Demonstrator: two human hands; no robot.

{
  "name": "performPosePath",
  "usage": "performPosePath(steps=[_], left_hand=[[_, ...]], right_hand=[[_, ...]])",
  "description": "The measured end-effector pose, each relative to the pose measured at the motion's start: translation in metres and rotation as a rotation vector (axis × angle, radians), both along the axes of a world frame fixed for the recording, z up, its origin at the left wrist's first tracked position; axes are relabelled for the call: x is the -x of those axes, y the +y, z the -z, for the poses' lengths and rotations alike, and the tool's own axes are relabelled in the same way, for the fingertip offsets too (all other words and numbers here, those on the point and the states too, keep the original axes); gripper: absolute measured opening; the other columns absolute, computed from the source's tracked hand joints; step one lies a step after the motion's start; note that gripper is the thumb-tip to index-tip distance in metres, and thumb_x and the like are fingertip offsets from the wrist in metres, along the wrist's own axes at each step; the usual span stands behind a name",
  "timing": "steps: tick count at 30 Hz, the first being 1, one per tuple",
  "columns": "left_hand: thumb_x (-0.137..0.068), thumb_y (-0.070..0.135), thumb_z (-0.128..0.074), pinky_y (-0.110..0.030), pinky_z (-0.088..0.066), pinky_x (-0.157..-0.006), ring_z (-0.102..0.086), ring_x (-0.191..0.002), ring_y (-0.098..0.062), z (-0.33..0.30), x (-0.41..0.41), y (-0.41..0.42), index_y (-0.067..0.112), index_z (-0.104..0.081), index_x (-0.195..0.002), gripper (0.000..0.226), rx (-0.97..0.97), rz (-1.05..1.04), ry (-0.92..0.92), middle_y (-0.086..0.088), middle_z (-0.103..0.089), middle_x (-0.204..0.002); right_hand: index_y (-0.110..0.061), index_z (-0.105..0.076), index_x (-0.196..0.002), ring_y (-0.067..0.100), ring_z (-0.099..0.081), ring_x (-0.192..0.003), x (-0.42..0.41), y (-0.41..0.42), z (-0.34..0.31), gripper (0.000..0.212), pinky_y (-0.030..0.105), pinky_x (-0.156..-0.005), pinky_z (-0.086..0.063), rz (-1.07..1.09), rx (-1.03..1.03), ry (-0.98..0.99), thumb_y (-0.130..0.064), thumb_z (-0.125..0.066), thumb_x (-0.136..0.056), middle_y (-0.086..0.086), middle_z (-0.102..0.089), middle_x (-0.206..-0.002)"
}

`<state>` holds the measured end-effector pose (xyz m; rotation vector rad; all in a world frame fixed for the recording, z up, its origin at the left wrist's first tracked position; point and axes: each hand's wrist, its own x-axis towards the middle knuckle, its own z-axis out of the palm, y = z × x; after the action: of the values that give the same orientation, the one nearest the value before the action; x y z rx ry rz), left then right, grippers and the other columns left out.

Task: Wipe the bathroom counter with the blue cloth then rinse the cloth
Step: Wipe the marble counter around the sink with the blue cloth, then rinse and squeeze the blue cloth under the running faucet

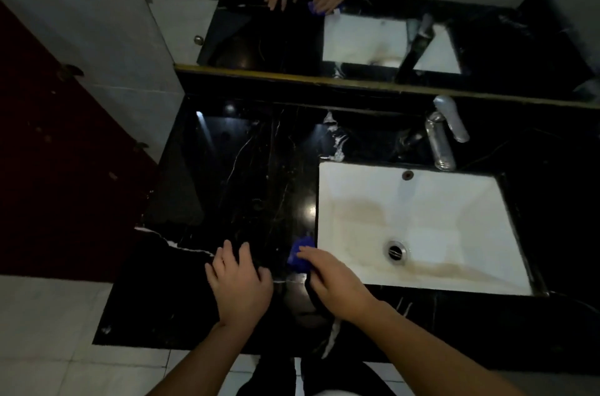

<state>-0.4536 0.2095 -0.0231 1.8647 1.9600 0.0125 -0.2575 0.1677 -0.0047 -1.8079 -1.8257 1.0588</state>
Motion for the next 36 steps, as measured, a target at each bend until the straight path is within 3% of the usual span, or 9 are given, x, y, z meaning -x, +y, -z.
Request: performPosePath(steps=[6, 10, 16, 18, 21, 26, 29, 32, 36], left_hand=[[-0.096, 0.031, -0.06, -0.041, -0.038, -0.107, -0.043, -0.132, -0.033, -0.04, -0.078, 0.036, 0.015, -0.052, -0.137, 0.045, 0.33, -0.105, -0.426, -0.013, -0.05, -0.143], [-0.094, 0.023, -0.065, -0.035, -0.049, -0.083, -0.064, -0.099, -0.026, -0.068, -0.143, 0.021, 0.011, -0.056, -0.124, 0.033, 0.703, -0.229, -0.912, -0.012, -0.064, -0.121], [-0.088, 0.035, -0.065, -0.044, -0.057, -0.092, -0.072, -0.097, -0.033, -0.099, -0.244, -0.013, 0.004, -0.074, -0.109, 0.038, 0.918, -0.419, -1.447, -0.019, -0.075, -0.11], [-0.089, 0.032, -0.062, -0.036, -0.06, -0.074, -0.071, -0.078, -0.027, -0.114, -0.28, -0.024, 0.006, -0.07, -0.088, 0.027, 0.886, -0.534, -1.586, -0.015, -0.072, -0.088], [-0.095, 0.036, -0.054, -0.029, -0.055, -0.055, -0.062, -0.062, -0.021, -0.134, -0.332, -0.037, 0.012, -0.06, -0.077, 0.03, 0.832, -0.626, -1.665, -0.009, -0.061, -0.072], [-0.097, 0.057, -0.05, -0.037, -0.054, -0.07, -0.068, -0.07, -0.025, -0.141, -0.376, -0.043, 0.011, -0.071, -0.083, 0.052, 0.683, -0.618, -1.622, -0.015, -0.071, -0.081], [-0.096, 0.037, -0.064, -0.039, -0.058, -0.069, -0.072, -0.084, -0.029, -0.143, -0.391, -0.047, 0.018, -0.052, -0.127, 0.038, 0.526, -0.508, -1.459, -0.021, -0.07, -0.108], [-0.094, 0.01, -0.065, -0.035, -0.059, -0.057, -0.074, -0.084, -0.03, -0.147, -0.396, -0.052, 0.031, -0.037, -0.133, 0.053, 0.41, -0.399, -1.298, -0.016, -0.07, -0.108], [-0.095, 0.027, -0.069, -0.039, -0.059, -0.063, -0.075, -0.088, -0.034, -0.149, -0.389, -0.049, 0.044, -0.029, -0.141, 0.064, 0.383, -0.369, -1.215, -0.015, -0.071, -0.112]], right_hand=[[-0.02, -0.064, -0.114, -0.008, -0.064, -0.094, -0.047, -0.027, -0.057, 0.032, 0.007, -0.082, -0.046, 0.702, 0.054, 0.408, 0.004, -0.054, -0.094, -0.011, -0.069, -0.111], [-0.012, -0.059, -0.092, 0.015, -0.059, -0.07, -0.088, -0.042, -0.084, 0.008, 0.023, -0.065, -0.048, 0.922, 0.07, 0.727, -0.007, -0.059, -0.085, -0.001, -0.065, -0.078], [-0.003, -0.064, -0.089, 0.031, -0.063, -0.08, -0.155, -0.035, -0.104, 0.014, 0.04, -0.076, -0.051, 1.11, 0.091, 1.274, -0.003, -0.051, -0.093, 0.019, -0.067, -0.089], [-0.002, -0.065, -0.089, 0.036, -0.064, -0.086, -0.175, -0.036, -0.108, 0.014, 0.044, -0.082, -0.052, 1.123, 0.088, 1.369, -0.003, -0.052, -0.093, 0.023, -0.067, -0.093], [-0.005, -0.063, -0.089, 0.025, -0.067, -0.081, -0.209, -0.04, -0.117, 0.011, 0.035, -0.072, -0.055, 1.084, 0.041, 1.217, -0.001, -0.054, -0.094, 0.015, -0.07, -0.087], [-0.023, -0.072, -0.101, 0.005, -0.057, -0.099, -0.26, -0.053, -0.116, 0.015, 0.019, -0.087, -0.049, 0.728, -0.201, 0.124, -0.025, -0.056, -0.098, -0.012, -0.059, -0.108], [-0.032, -0.068, -0.111, 0.004, -0.064, -0.093, -0.282, -0.062, -0.123, 0.022, 0.031, -0.089, -0.055, 0.718, -0.152, 0.243, -0.043, -0.055, -0.096, -0.011, -0.066, -0.103], [-0.037, -0.054, -0.127, 0.004, -0.069, -0.093, -0.289, -0.071, -0.132, 0.047, 0.037, -0.089, -0.059, 0.72, -0.033, 0.494, -0.064, -0.054, -0.088, -0.01, -0.07, -0.105], [-0.043, -0.044, -0.129, 0.003, -0.064, -0.103, -0.282, -0.072, -0.136, 0.065, 0.029, -0.091, -0.058, 0.66, 0.039, 0.564, -0.068, -0.069, -0.075, -0.015, -0.061, -0.119]])
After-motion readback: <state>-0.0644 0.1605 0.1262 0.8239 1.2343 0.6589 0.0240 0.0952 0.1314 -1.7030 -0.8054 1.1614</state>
